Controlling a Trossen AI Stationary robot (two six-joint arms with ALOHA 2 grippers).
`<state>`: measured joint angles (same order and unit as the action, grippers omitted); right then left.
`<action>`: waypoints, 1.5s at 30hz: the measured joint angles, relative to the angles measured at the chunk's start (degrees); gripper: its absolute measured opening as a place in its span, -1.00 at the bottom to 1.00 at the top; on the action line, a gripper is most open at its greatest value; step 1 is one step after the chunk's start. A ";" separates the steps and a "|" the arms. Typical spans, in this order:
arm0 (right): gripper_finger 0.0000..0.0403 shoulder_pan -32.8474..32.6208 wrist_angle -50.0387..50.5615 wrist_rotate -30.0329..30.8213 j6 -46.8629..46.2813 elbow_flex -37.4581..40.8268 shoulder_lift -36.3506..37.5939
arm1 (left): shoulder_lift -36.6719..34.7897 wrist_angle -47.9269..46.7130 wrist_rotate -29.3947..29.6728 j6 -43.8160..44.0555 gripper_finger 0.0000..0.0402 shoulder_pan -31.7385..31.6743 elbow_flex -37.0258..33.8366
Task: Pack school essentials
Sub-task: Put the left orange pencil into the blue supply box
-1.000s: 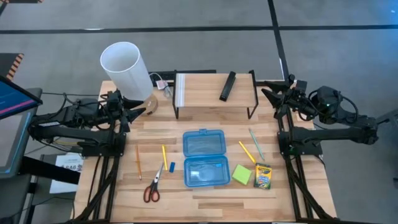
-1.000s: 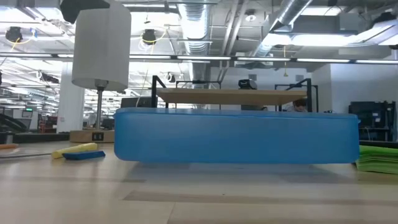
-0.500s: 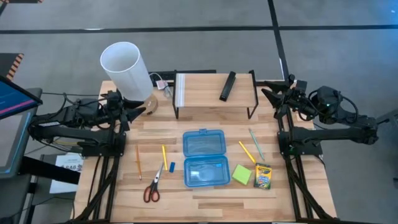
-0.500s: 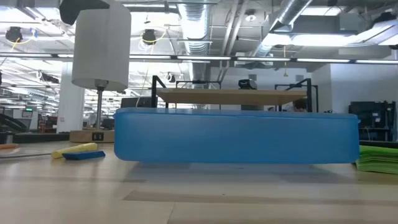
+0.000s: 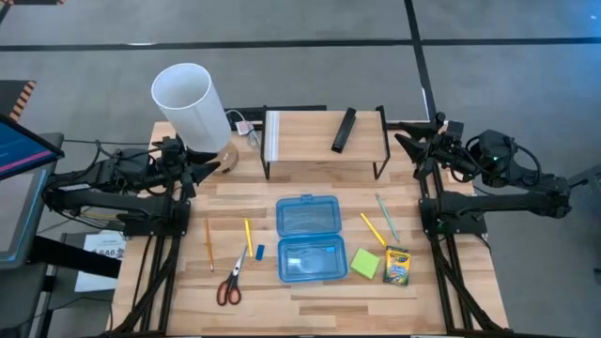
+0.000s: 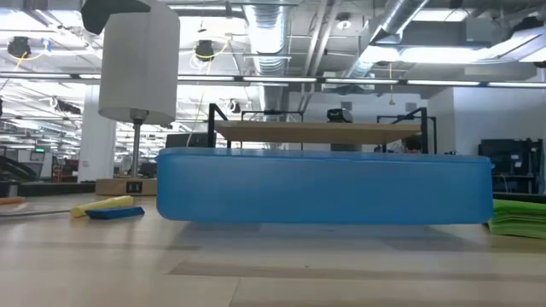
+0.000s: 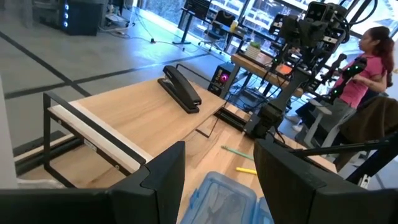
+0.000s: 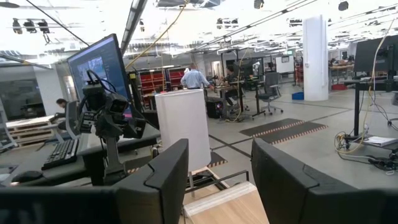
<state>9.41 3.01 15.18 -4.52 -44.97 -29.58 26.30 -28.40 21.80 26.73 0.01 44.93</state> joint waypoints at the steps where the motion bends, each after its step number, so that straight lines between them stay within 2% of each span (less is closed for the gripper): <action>1: -0.01 0.00 0.00 0.00 0.00 0.00 0.00 | 0.00 0.00 0.00 0.07 -0.12 0.00 0.00; 34: -0.01 0.00 -0.31 0.00 -0.01 -0.01 -0.03 | 0.00 -0.57 -1.64 3.79 -0.12 0.02 0.00; 45: -0.04 0.00 -0.04 -0.02 -0.06 0.00 -0.04 | 0.02 -0.37 -0.50 1.29 -0.12 0.02 0.00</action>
<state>9.41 2.96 15.16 -4.58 -44.97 -29.63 26.33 -28.77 21.30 28.03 0.03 44.93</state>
